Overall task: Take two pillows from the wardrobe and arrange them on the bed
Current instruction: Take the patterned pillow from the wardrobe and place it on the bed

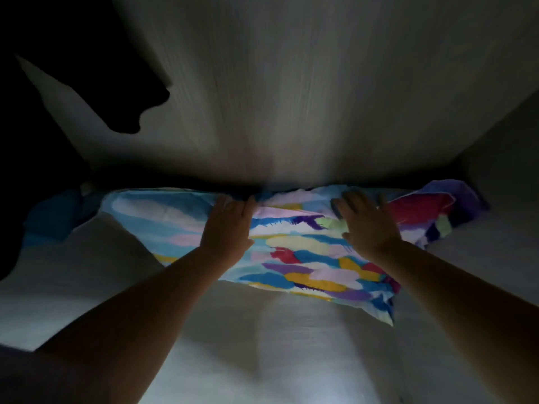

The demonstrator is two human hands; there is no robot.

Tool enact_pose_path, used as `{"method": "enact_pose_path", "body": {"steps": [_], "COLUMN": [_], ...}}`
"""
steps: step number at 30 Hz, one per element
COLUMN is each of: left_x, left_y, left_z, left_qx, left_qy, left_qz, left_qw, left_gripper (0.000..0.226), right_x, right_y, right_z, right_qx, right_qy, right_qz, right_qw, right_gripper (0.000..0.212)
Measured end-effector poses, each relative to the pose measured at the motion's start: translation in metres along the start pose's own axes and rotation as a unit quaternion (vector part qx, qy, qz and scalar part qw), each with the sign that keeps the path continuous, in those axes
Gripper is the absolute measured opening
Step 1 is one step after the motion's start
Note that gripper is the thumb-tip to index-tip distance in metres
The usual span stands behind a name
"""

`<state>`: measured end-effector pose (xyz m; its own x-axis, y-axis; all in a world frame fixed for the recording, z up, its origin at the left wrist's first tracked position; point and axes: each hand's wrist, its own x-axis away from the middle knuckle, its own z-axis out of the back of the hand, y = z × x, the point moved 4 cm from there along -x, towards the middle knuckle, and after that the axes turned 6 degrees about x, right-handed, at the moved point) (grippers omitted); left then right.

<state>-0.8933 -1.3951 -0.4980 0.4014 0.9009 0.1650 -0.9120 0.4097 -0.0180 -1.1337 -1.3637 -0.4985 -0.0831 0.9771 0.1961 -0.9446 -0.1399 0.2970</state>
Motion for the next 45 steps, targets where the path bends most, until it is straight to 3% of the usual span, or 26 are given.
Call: {"method": "enact_pose_path", "body": {"steps": [3,5,8,19,29,32,37,45], "left_x": [0.001,0.002,0.017,0.122,0.179,0.211,0.267,0.361], "left_y": [0.008,0.013,0.014,0.011,0.066,0.096,0.178,0.34], "left_z": [-0.021,-0.025,-0.024,0.025,0.124,0.162,0.235,0.292], "left_qx": [0.006,-0.01,-0.025,-0.084,-0.16,-0.118,-0.121,-0.164], "left_qy": [-0.021,-0.028,-0.043,-0.185,-0.223,-0.222,-0.207,-0.178], "left_qz": [0.044,0.047,0.046,0.015,-0.185,-0.253,-0.334,-0.426], "left_qw": [0.999,0.998,0.998,0.979,0.944,0.934,0.911,0.872], "left_gripper": [0.083,0.056,0.03,0.028,0.027,0.028,0.026,0.035], "right_x": [-0.002,-0.007,-0.005,0.134,0.291,0.359,0.477,0.651], "right_y": [-0.005,-0.005,-0.014,-0.063,-0.048,-0.039,-0.009,0.061], "right_z": [-0.009,-0.006,-0.003,0.045,0.127,0.154,0.194,0.217], "right_qx": [0.002,-0.001,0.0,-0.076,-0.181,-0.21,-0.242,-0.217], "right_qy": [0.062,0.073,-0.014,-0.175,-0.24,-0.247,-0.256,-0.266], "right_qz": [0.003,-0.014,-0.014,0.022,-0.088,-0.152,-0.284,-0.409], "right_qw": [0.998,0.997,1.0,0.981,0.95,0.934,0.891,0.846], "right_gripper": [0.067,0.067,0.055,0.027,0.033,0.035,0.028,0.029]}}
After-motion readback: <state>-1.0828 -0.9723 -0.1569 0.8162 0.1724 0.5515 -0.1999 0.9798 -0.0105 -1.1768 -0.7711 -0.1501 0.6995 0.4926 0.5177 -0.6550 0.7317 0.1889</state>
